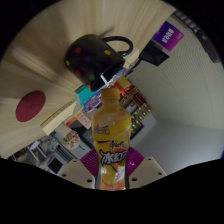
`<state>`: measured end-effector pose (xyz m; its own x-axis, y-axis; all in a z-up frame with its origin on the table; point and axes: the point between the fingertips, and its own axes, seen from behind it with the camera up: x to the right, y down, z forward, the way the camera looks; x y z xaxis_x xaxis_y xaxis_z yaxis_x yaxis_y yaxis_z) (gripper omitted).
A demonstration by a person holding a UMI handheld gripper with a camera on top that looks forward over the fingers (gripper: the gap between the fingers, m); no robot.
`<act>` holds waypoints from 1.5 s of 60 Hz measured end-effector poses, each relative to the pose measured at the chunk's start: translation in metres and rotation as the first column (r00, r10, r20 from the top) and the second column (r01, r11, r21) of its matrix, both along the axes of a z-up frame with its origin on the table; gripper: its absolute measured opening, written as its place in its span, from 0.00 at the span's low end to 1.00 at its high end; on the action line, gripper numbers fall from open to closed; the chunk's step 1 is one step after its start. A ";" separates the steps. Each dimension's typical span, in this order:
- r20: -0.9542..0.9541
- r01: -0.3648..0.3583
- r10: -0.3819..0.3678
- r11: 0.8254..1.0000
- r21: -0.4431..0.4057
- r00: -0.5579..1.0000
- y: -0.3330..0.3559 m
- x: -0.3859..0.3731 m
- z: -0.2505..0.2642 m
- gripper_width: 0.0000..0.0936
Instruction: Pour water
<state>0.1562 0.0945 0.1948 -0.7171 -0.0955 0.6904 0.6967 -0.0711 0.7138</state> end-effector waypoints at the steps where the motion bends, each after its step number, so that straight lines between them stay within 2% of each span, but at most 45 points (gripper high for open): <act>1: 0.011 -0.001 0.001 1.000 0.002 1.000 0.001 -0.002 0.000 0.36; 10: 0.084 -0.007 0.009 1.000 -0.026 0.996 0.008 -0.008 -0.006 0.35; 15: 0.058 -0.012 0.014 1.000 -0.026 0.998 0.009 -0.008 -0.006 0.35; 19: -0.081 -0.028 0.026 0.999 -0.023 0.996 0.008 -0.006 -0.001 0.35; 23: -0.380 -0.024 0.019 1.000 -0.008 0.925 0.007 0.004 0.004 0.35; 24: -0.476 -0.021 0.026 1.000 0.016 0.879 0.002 0.009 0.004 0.35; 28: -0.802 -0.007 0.007 1.000 0.004 0.597 0.000 0.024 -0.003 0.35; 29: -0.861 -0.023 0.034 0.999 0.026 0.507 -0.014 0.031 -0.002 0.35; 31: -0.946 -0.023 -0.008 1.000 -0.017 0.325 0.004 0.032 -0.008 0.35; 33: -0.994 -0.039 -0.005 0.999 -0.009 0.111 0.002 0.035 -0.013 0.35; 36: -0.980 -0.063 -0.019 0.998 -0.007 -0.196 -0.003 0.038 -0.029 0.35; 37: -0.953 -0.067 0.015 0.997 0.037 -0.302 -0.009 0.040 -0.044 0.35; 38: -0.928 -0.088 -0.023 0.996 0.010 -0.371 -0.007 0.042 -0.035 0.35; 40: -0.854 -0.103 -0.035 0.994 0.022 -0.520 -0.004 0.042 -0.044 0.35; 43: -0.730 -0.137 -0.091 0.991 0.003 -0.678 0.002 0.041 -0.055 0.35; 44: -0.686 -0.130 -0.072 0.991 0.034 -0.724 -0.006 0.032 -0.077 0.35; 45: -0.672 -0.149 -0.115 0.989 -0.007 -0.732 -0.002 0.043 -0.065 0.35; 49: -0.671 -0.138 -0.111 0.990 -0.012 -0.733 0.006 0.040 -0.079 0.35; 50: -0.676 -0.134 -0.100 0.991 -0.002 -0.730 0.007 0.040 -0.099 0.35; 56: -0.698 -0.142 -0.123 0.989 -0.031 -0.706 0.006 0.054 -0.095 0.35; 57: -0.702 -0.138 -0.117 0.990 -0.027 -0.702 0.011 0.041 -0.109 0.35; 61: -0.710 -0.156 -0.154 0.986 -0.064 -0.687 0.006 0.055 -0.117 0.35; 63: -0.715 -0.157 -0.138 0.987 -0.040 -0.686 0.005 0.057 -0.111 0.36; 74: -0.687 -0.166 -0.155 0.985 -0.050 -0.710 0.005 0.056 -0.117 0.36; 77: -0.675 -0.168 -0.162 0.984 -0.058 -0.720 0.003 0.059 -0.117 0.46; 78: -0.671 -0.167 -0.164 0.984 -0.061 -0.723 0.002 0.059 -0.117 0.52; 81: -0.665 -0.174 -0.179 0.982 -0.075 -0.725 0.000 0.058 -0.119 0.57; 87: -0.661 -0.179 -0.207 0.978 -0.111 -0.721 -0.013 0.063 -0.122 0.91; 90: -0.664 -0.168 -0.202 0.979 -0.116 -0.720 -0.023 0.068 -0.122 0.88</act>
<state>0.2243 0.0710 0.0723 0.9972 0.0713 -0.0229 -0.0090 -0.1901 -0.9817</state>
